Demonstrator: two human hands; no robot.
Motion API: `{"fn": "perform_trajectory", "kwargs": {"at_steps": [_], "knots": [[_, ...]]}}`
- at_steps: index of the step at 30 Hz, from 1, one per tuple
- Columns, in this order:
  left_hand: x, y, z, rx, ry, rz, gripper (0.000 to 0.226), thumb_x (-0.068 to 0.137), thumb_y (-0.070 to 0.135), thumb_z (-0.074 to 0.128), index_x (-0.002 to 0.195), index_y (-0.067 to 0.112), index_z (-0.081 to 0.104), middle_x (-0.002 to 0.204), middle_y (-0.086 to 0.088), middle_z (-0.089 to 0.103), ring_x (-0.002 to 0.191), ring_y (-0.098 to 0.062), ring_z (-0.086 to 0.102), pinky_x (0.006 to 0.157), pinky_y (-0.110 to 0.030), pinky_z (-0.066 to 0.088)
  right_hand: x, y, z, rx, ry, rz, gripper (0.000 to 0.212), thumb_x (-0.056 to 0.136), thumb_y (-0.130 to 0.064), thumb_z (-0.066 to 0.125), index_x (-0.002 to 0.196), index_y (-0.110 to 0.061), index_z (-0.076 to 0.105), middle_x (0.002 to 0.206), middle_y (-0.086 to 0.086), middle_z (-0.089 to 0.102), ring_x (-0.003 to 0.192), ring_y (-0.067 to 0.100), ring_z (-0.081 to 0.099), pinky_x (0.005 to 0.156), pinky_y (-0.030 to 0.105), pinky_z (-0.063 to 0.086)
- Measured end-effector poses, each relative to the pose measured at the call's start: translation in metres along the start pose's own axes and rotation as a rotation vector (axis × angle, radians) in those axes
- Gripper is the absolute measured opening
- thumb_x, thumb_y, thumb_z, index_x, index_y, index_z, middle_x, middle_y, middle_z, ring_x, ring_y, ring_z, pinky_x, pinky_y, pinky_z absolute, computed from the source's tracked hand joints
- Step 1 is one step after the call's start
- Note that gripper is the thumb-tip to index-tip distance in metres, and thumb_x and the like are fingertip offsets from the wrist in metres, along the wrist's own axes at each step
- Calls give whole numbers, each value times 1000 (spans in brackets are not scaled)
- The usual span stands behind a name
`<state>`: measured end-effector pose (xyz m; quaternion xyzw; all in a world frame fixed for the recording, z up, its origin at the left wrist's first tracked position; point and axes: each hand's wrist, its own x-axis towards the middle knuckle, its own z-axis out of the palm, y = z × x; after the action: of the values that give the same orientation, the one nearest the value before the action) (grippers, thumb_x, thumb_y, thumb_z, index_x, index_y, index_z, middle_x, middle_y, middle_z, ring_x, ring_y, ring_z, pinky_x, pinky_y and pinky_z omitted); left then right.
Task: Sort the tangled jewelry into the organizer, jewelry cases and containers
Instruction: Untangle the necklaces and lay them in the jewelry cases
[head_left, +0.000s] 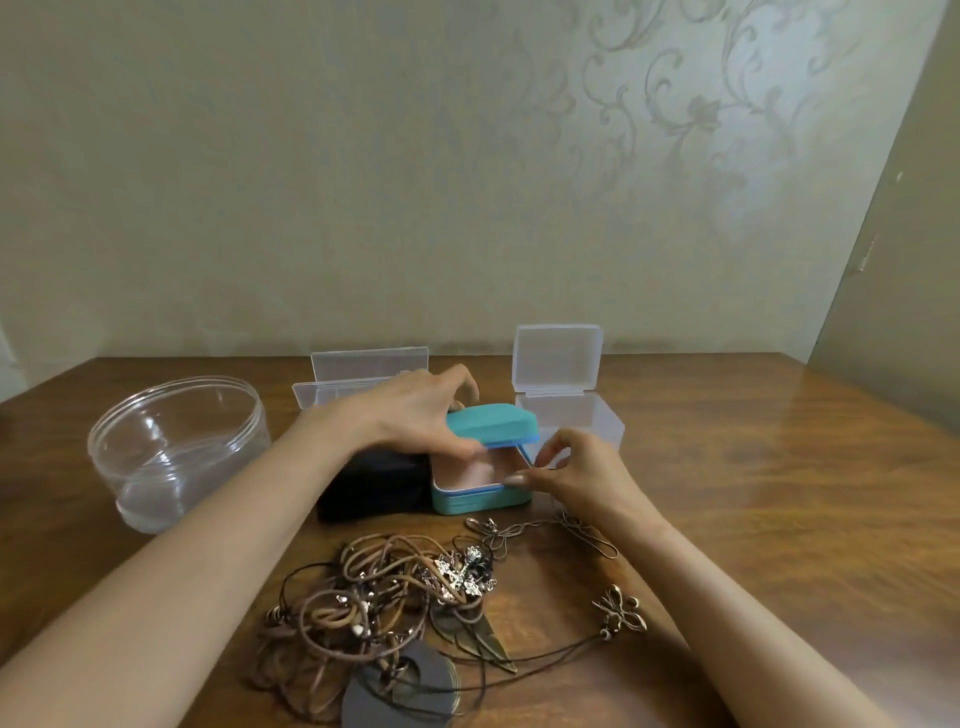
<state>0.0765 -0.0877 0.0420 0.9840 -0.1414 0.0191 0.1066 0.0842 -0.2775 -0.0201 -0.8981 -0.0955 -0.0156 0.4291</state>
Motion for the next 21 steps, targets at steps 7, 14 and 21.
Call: {"fn": "perform_trajectory", "kwargs": {"at_steps": [7,14,21], "knots": [[19,-25,-9,-373,385,30,29,89,23,62,111,13,45,102,-9,65,97,-29,60,84,-34,46,-2,-4,-4,-66,-92,-106,11,77,-25,76,77,-20,66,71,-6,54,67,2,48,47,6,35],[20,-45,29,-398,651,-189,18,89,8,58,104,15,52,110,-8,57,100,-29,60,82,-40,51,-5,-12,-22,-140,-319,-60,12,79,-23,75,73,-18,66,56,-7,48,47,5,40,36,13,31],[-39,-10,50,62,718,111,83,67,46,77,132,9,42,130,-7,39,117,-19,34,98,-31,30,-10,-20,-37,79,-155,-150,14,82,-22,72,76,-10,69,51,-3,42,44,9,33,37,16,29]]}}
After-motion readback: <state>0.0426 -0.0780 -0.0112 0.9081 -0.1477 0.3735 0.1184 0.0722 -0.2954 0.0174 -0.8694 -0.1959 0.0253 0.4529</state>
